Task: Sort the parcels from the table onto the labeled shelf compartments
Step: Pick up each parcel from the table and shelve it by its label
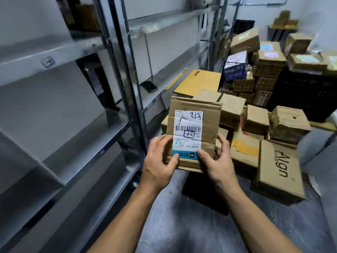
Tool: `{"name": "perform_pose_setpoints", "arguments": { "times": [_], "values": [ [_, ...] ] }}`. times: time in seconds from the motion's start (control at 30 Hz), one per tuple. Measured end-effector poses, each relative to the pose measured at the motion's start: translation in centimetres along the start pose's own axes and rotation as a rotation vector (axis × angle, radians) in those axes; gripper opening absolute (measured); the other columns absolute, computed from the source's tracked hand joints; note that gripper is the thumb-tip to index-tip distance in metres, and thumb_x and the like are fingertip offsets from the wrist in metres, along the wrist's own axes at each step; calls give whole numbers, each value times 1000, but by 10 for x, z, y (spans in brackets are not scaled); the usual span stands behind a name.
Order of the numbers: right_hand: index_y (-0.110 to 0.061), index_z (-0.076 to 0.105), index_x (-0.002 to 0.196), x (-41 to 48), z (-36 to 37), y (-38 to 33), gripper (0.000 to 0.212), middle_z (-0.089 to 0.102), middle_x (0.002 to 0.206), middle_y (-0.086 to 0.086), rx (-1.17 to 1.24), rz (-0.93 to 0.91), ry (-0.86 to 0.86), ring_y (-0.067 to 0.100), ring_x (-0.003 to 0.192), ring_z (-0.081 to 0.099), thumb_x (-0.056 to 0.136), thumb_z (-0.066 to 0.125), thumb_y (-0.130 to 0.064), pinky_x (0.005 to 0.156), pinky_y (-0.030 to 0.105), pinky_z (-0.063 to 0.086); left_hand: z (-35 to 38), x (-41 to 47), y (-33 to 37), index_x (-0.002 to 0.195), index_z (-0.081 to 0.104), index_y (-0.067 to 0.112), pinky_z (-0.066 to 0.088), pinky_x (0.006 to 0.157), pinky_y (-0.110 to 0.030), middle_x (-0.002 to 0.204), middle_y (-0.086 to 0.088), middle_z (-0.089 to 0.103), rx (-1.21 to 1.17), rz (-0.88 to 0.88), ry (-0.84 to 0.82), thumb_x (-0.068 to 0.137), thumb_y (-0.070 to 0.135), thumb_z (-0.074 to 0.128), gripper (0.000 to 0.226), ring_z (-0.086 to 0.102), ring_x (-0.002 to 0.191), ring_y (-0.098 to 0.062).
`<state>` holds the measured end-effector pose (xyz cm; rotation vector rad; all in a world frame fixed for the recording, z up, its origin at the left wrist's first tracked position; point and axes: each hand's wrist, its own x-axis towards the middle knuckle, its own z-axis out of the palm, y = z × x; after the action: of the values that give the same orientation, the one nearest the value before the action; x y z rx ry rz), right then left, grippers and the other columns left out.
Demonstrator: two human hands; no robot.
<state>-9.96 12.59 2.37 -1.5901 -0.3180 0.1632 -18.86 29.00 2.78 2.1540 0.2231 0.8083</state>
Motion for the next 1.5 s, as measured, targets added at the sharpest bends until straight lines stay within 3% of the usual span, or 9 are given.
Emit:
{"name": "perform_pose_setpoints", "arguments": {
  "times": [0.1, 0.2, 0.4, 0.57, 0.7, 1.13, 1.27, 1.4, 1.5],
  "values": [
    [-47, 42, 137, -6, -2, 0, 66, 68, 123, -1, 36, -9, -81, 13, 113, 67, 88, 76, -20, 92, 37, 58, -12, -21, 13, 134, 54, 19, 33, 107, -13, 137, 0, 49, 68, -42, 30, 83, 25, 66, 53, 44, 129, -4],
    [-58, 42, 132, -17, -1, -1, 65, 66, 127, -1, 34, -18, -166, 17, 118, 64, 86, 78, -30, 96, 47, 56, -30, -47, 21, 134, 54, 18, 29, 106, -8, 137, 1, 49, 154, -100, 100, 85, 29, 63, 51, 44, 127, -5],
    [-46, 37, 138, -49, 17, -8, 65, 56, 129, -14, 3, -57, -368, -2, 114, 55, 90, 74, -24, 102, 42, 52, -87, -111, 37, 131, 57, 12, 25, 101, -5, 126, -4, 57, 455, -247, 121, 86, 31, 58, 49, 47, 115, -10],
    [-70, 36, 123, -93, 57, -23, 67, 58, 125, -21, 18, -93, -535, 10, 121, 59, 89, 74, -27, 103, 49, 51, -158, -174, 53, 137, 50, 21, 39, 105, -41, 130, -4, 55, 747, -463, 106, 84, 54, 41, 63, 50, 119, -25],
    [-58, 39, 135, -145, 100, -39, 66, 63, 130, -11, 53, -165, -692, 9, 121, 61, 88, 75, -27, 104, 47, 50, -212, -239, 71, 141, 46, 20, 38, 106, -44, 134, -6, 52, 856, -651, 183, 91, 43, 52, 55, 47, 122, -28],
    [-62, 34, 132, -448, 233, -79, 64, 58, 129, -22, 211, -198, -1140, 6, 121, 59, 92, 71, -29, 102, 43, 53, -371, -542, 161, 142, 47, 20, 37, 109, -44, 136, -4, 51, 937, -979, 527, 92, 34, 58, 53, 45, 125, -28],
    [-56, 35, 139, -548, 264, -82, 64, 61, 134, -8, 258, -166, -1274, 14, 122, 61, 92, 72, -31, 101, 48, 53, -405, -631, 195, 142, 47, 20, 38, 107, -43, 136, -4, 51, 984, -1081, 580, 92, 35, 58, 53, 47, 124, -28],
    [-53, 34, 140, -633, 287, -91, 65, 61, 134, -7, 281, -145, -1391, 13, 120, 62, 92, 71, -29, 99, 48, 55, -429, -701, 225, 142, 46, 20, 37, 107, -41, 136, -3, 51, 1024, -1182, 623, 93, 35, 57, 52, 47, 124, -27],
    [-63, 34, 134, -683, 302, -95, 63, 58, 136, -10, 273, -163, -1481, 12, 123, 60, 93, 70, -31, 98, 48, 55, -446, -745, 239, 142, 45, 22, 38, 106, -43, 138, -3, 50, 1053, -1272, 630, 93, 36, 56, 53, 46, 124, -27]
  ]
}}
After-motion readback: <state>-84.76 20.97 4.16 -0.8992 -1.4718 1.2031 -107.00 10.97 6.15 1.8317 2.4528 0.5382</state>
